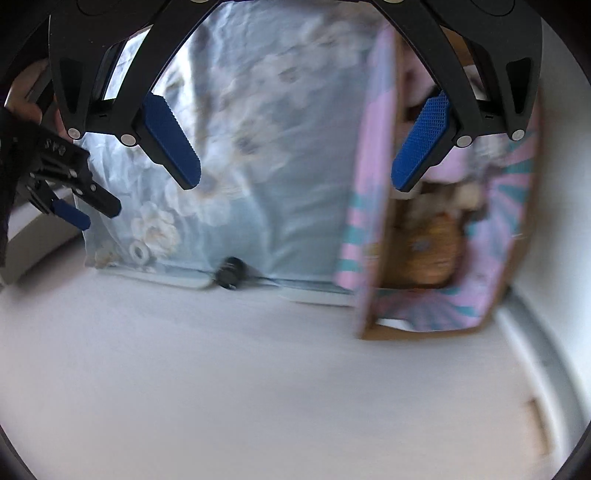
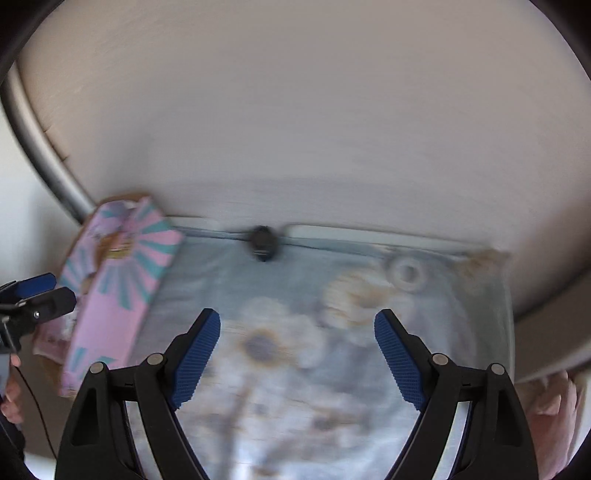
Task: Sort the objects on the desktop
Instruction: 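Move both open grippers back toward the black lens cap and tape roll, then grasp the black lens cap with the left gripper while the right grasps the clear tape roll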
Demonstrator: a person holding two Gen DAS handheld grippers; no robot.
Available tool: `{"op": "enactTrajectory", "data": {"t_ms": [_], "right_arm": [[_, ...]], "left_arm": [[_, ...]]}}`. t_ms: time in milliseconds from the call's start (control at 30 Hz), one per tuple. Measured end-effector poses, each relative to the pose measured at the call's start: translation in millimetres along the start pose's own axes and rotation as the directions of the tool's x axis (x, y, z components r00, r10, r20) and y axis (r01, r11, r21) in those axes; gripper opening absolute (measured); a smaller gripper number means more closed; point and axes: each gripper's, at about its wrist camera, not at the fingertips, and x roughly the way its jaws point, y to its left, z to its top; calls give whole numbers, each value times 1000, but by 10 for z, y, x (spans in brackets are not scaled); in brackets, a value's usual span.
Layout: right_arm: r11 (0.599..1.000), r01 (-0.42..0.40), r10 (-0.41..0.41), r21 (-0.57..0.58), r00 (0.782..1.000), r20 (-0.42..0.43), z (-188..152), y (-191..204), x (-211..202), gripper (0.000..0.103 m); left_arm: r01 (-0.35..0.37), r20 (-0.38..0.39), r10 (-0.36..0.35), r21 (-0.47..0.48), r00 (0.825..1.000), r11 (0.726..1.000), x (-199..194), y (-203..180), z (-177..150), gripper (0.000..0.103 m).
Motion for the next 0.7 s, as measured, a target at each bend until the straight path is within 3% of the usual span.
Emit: {"op": "enactTrajectory", "data": {"t_ms": [267,333,533,567,633,700], "right_arm": [[997,70,-71,31,997,36,-137,-583,326,83],[997,76,-77,34,997,25,-124,-697,473,83],[996,85,-84,-10,996,25,-22,-804,739,83],[996,89,-89,-11,996,22,1,-823,782,83],[996,86,-86,-3,996,16,31,-854,833,77],[997,77,-77,6,997,9,55,-871,874,75]], "left_arm": [[65,-26,-63,66,998,996,940,-601,205,99],[59,-21,-58,66,998,996,1152,-641,233,92],[18,36,-19,32,999,999,1494,-625,383,92],[-2,32,2,28,999,1000,1556,-624,403,90],[-5,19,5,16,1000,1000,1662,-618,422,76],[-21,19,20,16,1000,1000,1723,-628,426,76]]}}
